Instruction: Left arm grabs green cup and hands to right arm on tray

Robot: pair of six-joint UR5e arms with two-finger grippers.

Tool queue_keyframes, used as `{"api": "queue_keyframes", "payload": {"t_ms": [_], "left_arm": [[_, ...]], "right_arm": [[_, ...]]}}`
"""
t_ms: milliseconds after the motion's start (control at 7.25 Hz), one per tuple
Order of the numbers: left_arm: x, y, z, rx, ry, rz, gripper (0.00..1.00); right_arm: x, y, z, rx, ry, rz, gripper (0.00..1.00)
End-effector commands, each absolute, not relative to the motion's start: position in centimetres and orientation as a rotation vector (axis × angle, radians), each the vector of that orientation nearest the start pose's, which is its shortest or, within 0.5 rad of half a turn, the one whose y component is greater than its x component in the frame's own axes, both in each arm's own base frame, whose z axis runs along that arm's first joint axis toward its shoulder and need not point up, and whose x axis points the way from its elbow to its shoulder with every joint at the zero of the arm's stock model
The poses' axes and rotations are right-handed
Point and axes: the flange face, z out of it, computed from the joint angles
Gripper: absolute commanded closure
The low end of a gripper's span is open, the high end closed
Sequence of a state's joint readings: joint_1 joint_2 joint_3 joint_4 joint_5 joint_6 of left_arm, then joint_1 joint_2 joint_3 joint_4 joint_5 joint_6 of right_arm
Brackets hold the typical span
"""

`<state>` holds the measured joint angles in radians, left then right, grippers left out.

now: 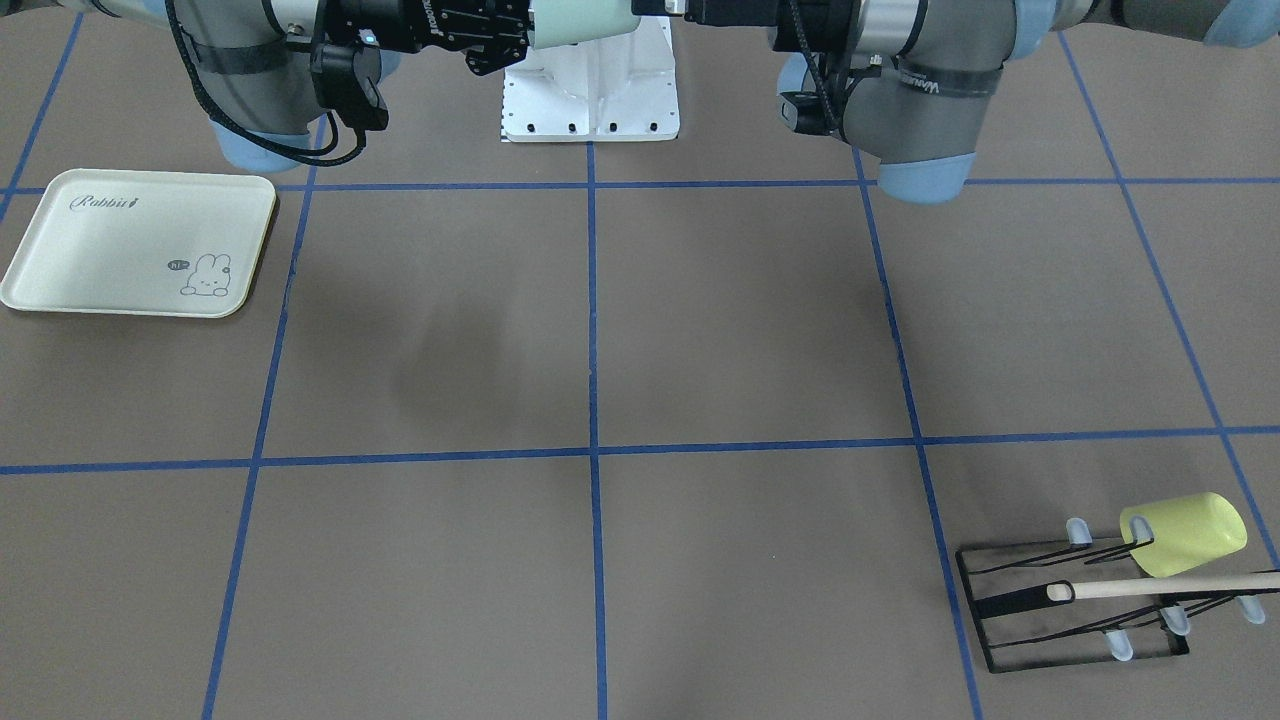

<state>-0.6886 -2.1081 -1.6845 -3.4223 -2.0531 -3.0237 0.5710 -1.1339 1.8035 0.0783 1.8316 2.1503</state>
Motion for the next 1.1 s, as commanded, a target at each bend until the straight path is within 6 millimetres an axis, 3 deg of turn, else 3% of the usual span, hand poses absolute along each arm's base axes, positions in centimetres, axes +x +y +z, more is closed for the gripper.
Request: {"api": "queue_keyframes", "payload": {"t_ms": [0,138,414,552,690,966], "left_arm": [[31.2,-40.3,17.9,-0.999,2.158,-0.468,0.0],[30.8,-41.6,18.1,-0.925,2.161,-0.498,0.0],[32.0,-43.1,17.9,-0.709,2.086,-0.537,0.0],[33.1,-43.7,17.9,-0.637,2.003,-0.54,0.0],[32.8,-44.7,17.5,-0.582,1.937,-0.542,0.0],[32.9,-45.8,14.2,-0.571,1.845,-0.617,0.0]], "right_arm": [[-33.7,-35.6,20.9,-0.147,-2.243,0.347,1.0],[-32.0,-37.5,25.2,-0.078,-2.145,0.391,1.0],[-30.5,-39.9,31.1,-0.011,-1.929,0.379,1.0],[-28.7,-39.6,35.5,0.054,-1.794,0.314,1.0],[-25.4,-40.4,39.8,0.089,-1.634,0.304,1.0],[-20.9,-40.8,46.0,0.083,-1.407,0.331,1.0]]}}
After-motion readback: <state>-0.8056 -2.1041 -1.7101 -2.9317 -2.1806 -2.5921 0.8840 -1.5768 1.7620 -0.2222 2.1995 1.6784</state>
